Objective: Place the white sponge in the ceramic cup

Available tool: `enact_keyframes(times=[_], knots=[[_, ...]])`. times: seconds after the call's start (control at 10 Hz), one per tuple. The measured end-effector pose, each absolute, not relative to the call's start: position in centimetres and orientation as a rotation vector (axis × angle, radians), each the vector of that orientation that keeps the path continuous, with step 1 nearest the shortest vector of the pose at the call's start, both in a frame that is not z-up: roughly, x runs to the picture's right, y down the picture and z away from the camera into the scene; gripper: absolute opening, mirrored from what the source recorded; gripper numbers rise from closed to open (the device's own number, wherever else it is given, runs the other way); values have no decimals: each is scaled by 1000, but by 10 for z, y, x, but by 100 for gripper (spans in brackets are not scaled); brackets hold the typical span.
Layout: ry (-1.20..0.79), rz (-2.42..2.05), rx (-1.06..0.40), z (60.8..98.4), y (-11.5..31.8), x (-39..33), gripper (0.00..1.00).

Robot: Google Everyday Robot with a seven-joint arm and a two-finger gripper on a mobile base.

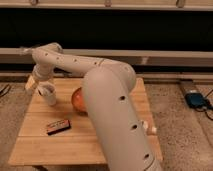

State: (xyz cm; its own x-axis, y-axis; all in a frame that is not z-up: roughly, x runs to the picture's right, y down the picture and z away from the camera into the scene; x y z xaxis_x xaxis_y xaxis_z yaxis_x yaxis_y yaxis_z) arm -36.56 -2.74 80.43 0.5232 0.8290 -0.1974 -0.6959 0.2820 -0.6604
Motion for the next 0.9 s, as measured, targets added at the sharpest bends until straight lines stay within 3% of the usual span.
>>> enact_keyframes(times=[0.9], knots=[[-155,1070,-739,793,-44,-327,80]])
